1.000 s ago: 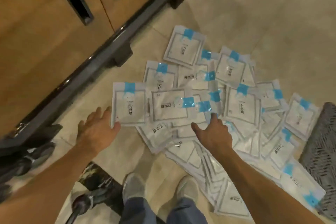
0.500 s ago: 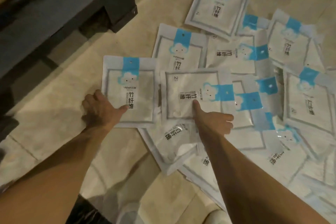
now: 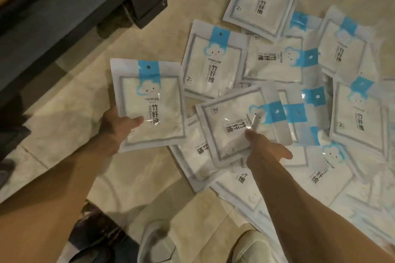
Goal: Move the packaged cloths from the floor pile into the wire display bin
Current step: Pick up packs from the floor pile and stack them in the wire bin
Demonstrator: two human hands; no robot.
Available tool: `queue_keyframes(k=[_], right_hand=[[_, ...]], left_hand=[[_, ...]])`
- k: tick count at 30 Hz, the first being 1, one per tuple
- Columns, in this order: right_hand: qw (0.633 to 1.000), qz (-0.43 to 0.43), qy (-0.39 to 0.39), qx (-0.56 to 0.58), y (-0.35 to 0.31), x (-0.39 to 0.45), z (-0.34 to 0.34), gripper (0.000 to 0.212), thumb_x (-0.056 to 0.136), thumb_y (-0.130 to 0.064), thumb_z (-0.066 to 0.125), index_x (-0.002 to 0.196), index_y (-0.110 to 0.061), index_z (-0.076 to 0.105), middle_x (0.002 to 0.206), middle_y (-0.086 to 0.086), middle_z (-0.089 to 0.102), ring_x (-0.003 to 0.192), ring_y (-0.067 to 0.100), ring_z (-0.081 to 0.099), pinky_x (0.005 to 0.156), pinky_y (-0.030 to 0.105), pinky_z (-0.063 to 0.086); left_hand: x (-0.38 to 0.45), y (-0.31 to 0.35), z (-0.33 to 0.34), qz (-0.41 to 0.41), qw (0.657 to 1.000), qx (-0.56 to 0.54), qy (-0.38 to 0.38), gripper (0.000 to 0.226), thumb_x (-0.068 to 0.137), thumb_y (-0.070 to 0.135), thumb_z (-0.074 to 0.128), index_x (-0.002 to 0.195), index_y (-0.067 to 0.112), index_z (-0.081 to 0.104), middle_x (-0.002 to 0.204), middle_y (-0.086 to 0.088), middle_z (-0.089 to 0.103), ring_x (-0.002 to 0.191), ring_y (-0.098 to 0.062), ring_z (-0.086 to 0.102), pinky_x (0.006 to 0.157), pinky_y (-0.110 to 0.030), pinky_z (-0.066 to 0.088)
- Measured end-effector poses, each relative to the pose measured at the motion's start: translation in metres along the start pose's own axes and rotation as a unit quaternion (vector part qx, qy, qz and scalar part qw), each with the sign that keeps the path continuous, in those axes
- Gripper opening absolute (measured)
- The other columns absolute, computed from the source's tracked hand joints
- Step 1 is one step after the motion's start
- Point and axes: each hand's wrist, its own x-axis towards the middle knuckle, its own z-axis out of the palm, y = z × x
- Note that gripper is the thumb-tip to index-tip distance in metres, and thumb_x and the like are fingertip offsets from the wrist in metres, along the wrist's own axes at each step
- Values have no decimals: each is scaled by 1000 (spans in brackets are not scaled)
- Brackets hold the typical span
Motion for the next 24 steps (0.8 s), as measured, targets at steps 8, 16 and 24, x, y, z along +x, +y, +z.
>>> queue_keyframes(k=[8,16,24], right_hand=[[986,-14,-155,66,-40,-14,-69,32,89,5,72,116,-8,64,106,13,72,78,21,69,55,25,56],[953,-56,-297,15,-136,-80,-155,43,100,1,56,142,-13,53,117,16,73,87,20,72,80,39,61],[929,-146,-338,-20,-284,-206,-278,19,100,-2,54,111,-7,69,101,17,78,86,32,75,85,46,59]], left_hand=[[-66,41,-26,56,995,-61,-51,48,81,-2,81,118,21,62,104,3,72,97,-23,68,81,-28,52],[-174,146,-69,41,983,-139,-117,45,79,-5,78,112,24,68,100,1,79,91,-18,76,76,-34,59],[-318,285,-148,82,970,-170,-151,47,74,-12,76,112,14,70,104,-9,79,96,-31,74,82,-42,57]])
